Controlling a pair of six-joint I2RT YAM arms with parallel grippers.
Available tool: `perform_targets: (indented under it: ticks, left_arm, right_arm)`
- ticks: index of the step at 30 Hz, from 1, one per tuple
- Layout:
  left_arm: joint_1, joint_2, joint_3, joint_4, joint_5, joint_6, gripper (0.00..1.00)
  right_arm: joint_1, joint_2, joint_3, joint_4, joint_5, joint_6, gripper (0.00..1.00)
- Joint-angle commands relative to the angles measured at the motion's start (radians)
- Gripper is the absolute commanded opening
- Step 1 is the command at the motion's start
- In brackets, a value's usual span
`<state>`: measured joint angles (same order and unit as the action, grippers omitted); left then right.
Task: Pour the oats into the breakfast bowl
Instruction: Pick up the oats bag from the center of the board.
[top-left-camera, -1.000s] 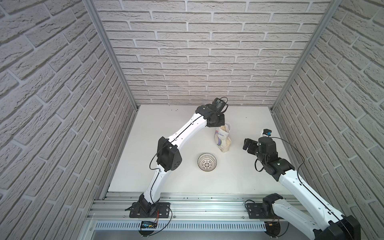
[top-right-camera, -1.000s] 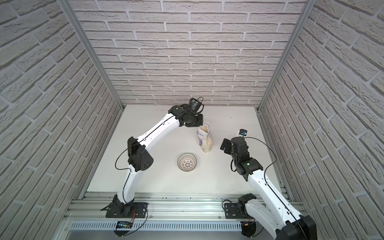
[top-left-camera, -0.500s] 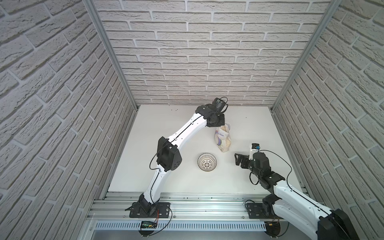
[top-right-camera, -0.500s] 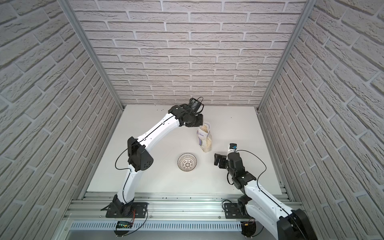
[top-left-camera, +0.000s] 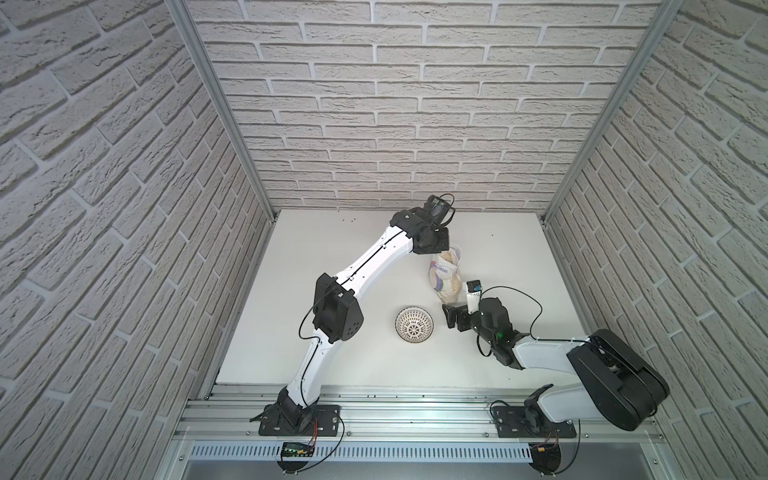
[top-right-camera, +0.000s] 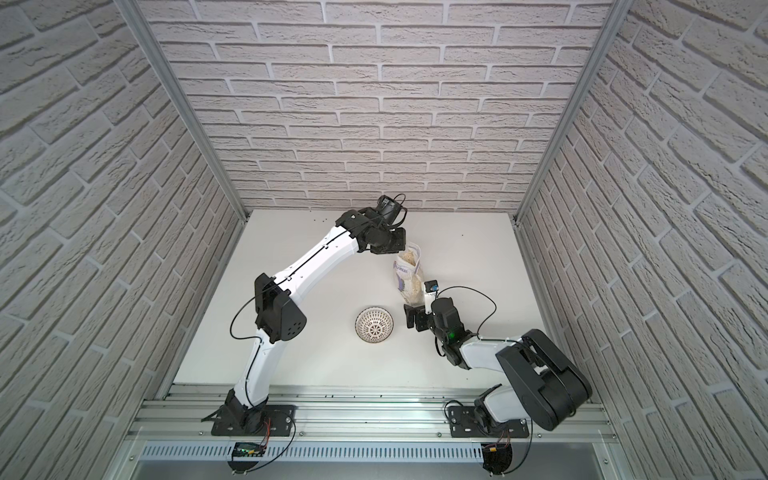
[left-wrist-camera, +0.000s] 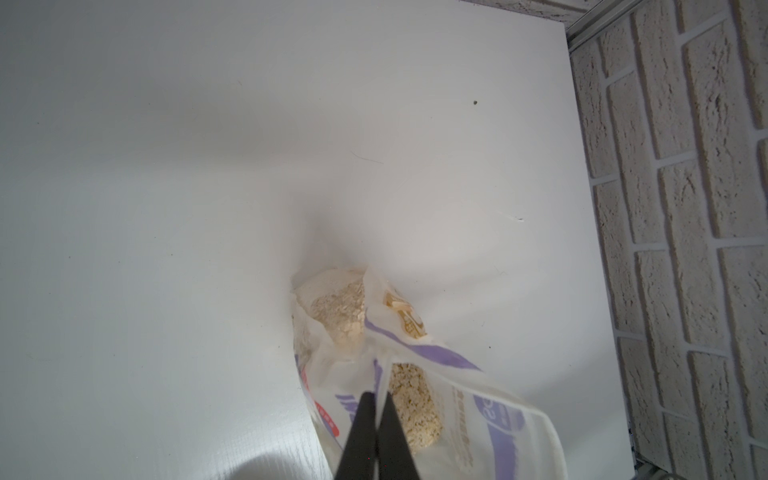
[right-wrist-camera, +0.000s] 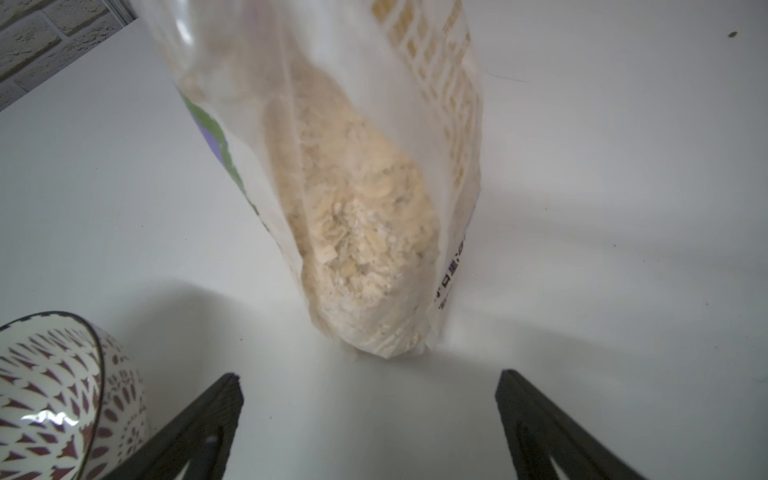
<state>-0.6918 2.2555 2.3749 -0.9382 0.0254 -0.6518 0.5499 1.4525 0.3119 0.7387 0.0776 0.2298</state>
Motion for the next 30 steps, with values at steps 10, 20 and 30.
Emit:
perform_targets:
  ticks: [10,20,30]
  left_arm:
    - [0.012,0.025,0.022,-0.011,0.005,-0.018,0.00]
    - [0.026,0.012,0.023,-0.015,0.008,-0.032,0.00]
    - [0.042,-0.158,-0.113,0.065,0.001,-0.023,0.02]
  right_arm:
    - [0.003,0.259,0.130,0.360,0.007,-0.066,0.99]
    - [0.003,0.399,0.148,0.519,0.044,0.005,0.71]
    - [0.005,0.132,0.196,0.133,0.088,-0.091,0.03]
